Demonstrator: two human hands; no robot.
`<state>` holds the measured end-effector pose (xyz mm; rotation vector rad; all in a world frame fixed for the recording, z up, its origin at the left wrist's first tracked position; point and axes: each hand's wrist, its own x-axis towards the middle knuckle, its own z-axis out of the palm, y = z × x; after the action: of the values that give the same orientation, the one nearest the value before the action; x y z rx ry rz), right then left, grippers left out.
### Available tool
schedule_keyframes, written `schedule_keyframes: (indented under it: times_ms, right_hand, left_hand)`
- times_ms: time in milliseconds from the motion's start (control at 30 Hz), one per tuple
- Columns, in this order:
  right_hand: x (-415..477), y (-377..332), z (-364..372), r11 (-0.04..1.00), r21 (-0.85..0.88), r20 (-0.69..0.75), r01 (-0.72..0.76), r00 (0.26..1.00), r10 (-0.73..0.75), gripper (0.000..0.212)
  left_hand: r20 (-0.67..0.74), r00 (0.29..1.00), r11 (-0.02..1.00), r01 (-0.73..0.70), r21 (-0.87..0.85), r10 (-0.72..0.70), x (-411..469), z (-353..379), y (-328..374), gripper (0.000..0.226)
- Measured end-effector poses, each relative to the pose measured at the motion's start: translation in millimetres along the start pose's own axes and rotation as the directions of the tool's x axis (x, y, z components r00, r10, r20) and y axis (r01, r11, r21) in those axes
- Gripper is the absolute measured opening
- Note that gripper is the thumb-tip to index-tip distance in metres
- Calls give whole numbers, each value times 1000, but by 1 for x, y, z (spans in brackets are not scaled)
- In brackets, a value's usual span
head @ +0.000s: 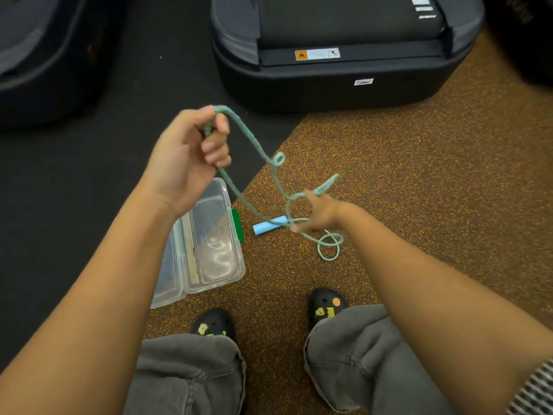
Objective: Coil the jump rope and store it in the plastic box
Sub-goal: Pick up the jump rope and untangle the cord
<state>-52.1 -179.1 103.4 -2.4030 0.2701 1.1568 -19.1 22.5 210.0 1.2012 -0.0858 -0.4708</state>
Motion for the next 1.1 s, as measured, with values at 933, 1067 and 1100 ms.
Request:
schedule_keyframes:
  times_ms: [933, 1067, 1100]
  right_hand:
    - [-12, -36, -16, 597, 762, -93, 251, 955, -283, 42]
    - [-17, -40, -23, 479, 861, -45, 172, 963, -265, 70]
    - [-20, -42, -25, 437, 885, -36, 160, 960, -278, 75]
  left_hand:
    - [-283, 923, 378, 367, 850, -259, 8, -15, -23, 29]
    - [-39, 994, 36, 43, 998, -105, -1, 1, -37, 73]
    - [85, 992, 85, -78, 993, -90, -2, 7, -40, 70]
